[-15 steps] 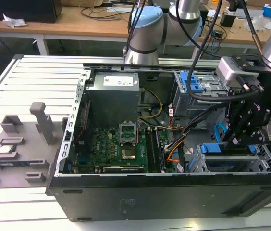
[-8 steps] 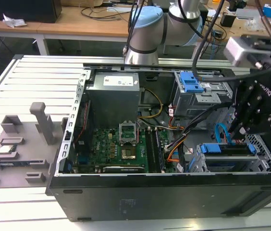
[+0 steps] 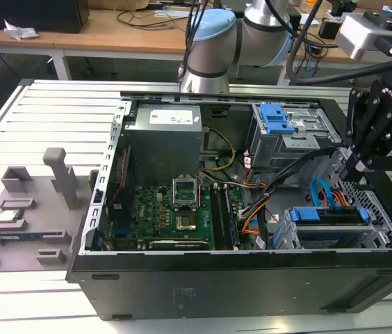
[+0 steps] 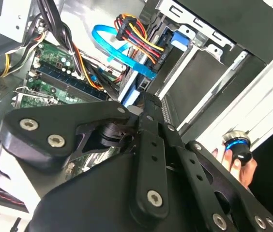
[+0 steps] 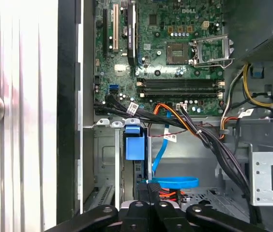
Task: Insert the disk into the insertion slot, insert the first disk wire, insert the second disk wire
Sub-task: 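Insert the second disk wire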
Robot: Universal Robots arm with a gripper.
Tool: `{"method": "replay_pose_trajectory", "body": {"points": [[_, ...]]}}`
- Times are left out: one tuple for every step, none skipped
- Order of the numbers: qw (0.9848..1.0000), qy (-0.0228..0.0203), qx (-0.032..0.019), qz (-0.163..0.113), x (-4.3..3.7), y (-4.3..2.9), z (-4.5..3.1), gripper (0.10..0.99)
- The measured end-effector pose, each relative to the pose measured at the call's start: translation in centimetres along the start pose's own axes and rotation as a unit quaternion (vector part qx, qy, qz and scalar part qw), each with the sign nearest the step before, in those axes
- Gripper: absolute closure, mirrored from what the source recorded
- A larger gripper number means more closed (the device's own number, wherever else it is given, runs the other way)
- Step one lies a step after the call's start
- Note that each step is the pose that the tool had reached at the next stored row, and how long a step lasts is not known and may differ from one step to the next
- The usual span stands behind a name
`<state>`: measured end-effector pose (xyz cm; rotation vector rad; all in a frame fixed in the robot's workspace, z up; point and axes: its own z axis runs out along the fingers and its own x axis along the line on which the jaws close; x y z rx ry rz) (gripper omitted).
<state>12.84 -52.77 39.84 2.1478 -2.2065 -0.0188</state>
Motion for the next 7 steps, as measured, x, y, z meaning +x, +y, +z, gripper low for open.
{"method": "replay_pose_trajectory", "body": {"points": [[1.0000,0.0000,0.0000,0.000,0.00,0.00,0.00,0.980],[1.0000,0.0001,0.0000,0.000,0.00,0.00,-0.01,0.980],[1.0000,0.0001,0.0000,0.000,0.00,0.00,-0.02,0.980],[1.0000,0.0001,0.0000,0.000,0.00,0.00,-0.02,0.980],[1.0000,0.0001,0.0000,0.000,0.00,0.00,-0.02,0.980],[1.0000,0.0001,0.0000,0.000,0.00,0.00,-0.02,0.980],[1.0000,0.0001,0.0000,0.000,0.00,0.00,-0.02,0.980]]}}
